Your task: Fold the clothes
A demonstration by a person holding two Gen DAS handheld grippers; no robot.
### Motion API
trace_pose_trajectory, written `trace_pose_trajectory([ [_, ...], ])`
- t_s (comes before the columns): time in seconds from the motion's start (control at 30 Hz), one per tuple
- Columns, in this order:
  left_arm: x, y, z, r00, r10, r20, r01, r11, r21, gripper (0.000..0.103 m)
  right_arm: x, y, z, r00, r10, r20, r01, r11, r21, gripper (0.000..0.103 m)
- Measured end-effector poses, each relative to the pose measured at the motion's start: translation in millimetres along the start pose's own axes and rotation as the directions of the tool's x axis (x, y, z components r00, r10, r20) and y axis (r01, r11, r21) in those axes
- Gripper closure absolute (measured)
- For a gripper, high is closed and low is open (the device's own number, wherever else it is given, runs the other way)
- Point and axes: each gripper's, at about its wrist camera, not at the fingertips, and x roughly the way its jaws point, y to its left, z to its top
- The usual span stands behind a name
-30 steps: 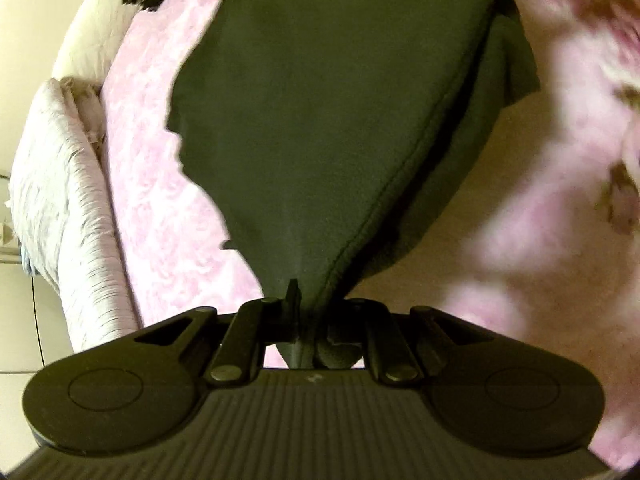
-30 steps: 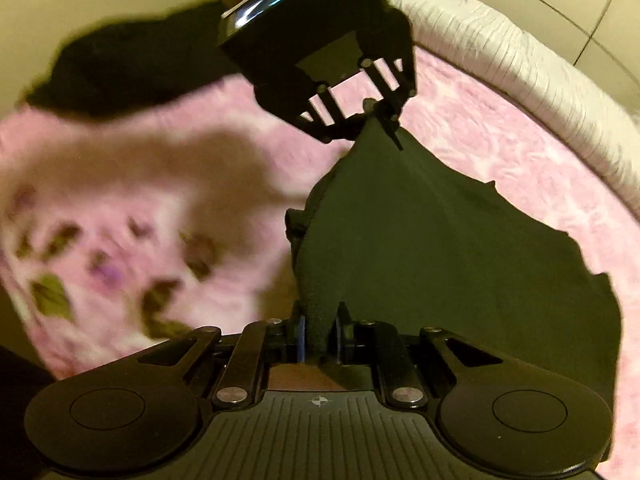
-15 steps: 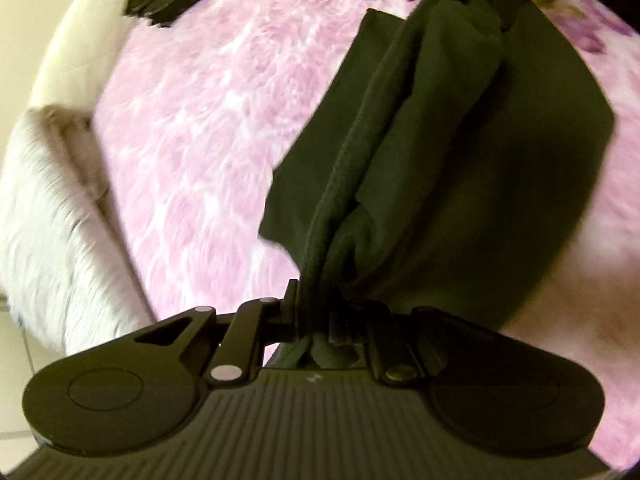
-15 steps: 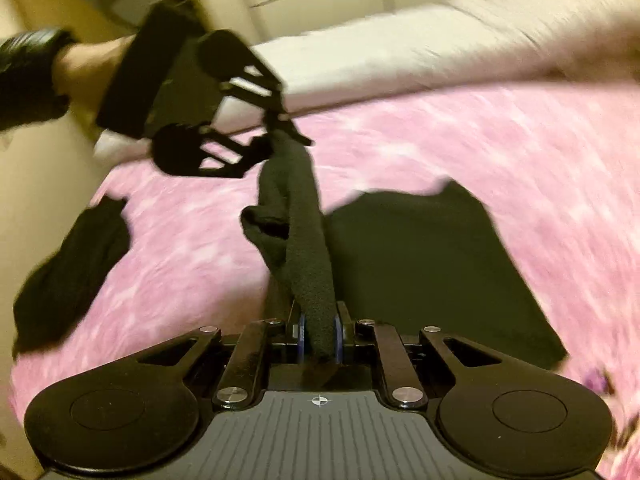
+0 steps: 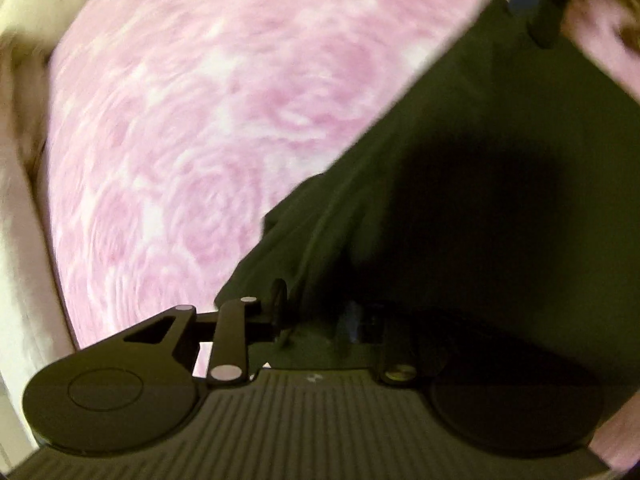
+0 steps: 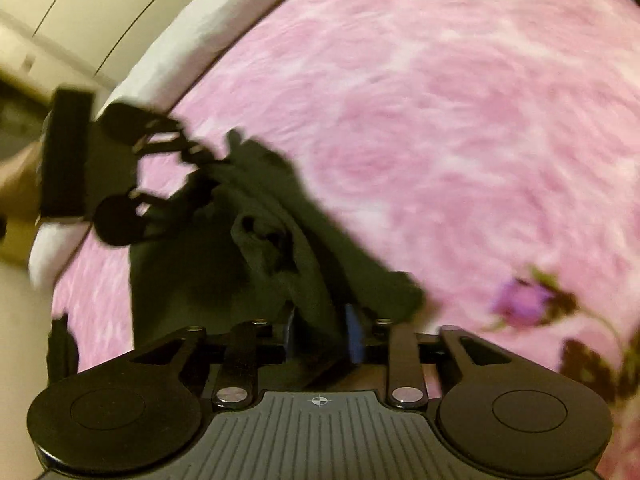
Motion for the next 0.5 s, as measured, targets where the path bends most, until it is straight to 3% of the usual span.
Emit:
trace_pose_trajectory([
  [0.13, -27, 13, -24, 0.999, 0.025, 0.032, -0.019, 0.983, -0.181, 0.07, -23, -2, -9, 0.998, -0.026, 0.05, 0.024, 0.999, 0.046, 0.063],
  [0.23, -41, 19, -40, 0.996, -0.023, 0.089, 0.054, 0.929, -0.366, 0.071, -30, 9, -17, 0.998, -0.027, 0.059, 0.025, 0.999, 0.029, 0.058],
  [0.33, -30, 11, -36, 0.992, -0.073, 0.107, 0.112, 0.897, -0.428, 0.071, -16, 18, -22, 0.999, -0.039, 0.035, 0.039, 0.999, 0.011, 0.053],
  [0.4, -18, 4, -38, 0.992, -0.077, 0.102, 0.114, 0.893, -0.435, 0.071, -2, 18, -22, 0.997, -0.069, 0.027, 0.068, 0.997, 0.023, 0.053],
  [0.43, -11, 1, -40, 0.993, -0.076, 0.095, 0.111, 0.89, -0.443, 0.072, 3, 15, -21, 0.997, -0.07, 0.035, 0.069, 0.997, 0.038, 0.054],
  [0.5, 4, 8, -43, 0.992, -0.08, 0.101, 0.119, 0.867, -0.484, 0.069, 5, 9, -16, 0.994, -0.084, 0.063, 0.08, 0.995, 0.064, 0.071],
])
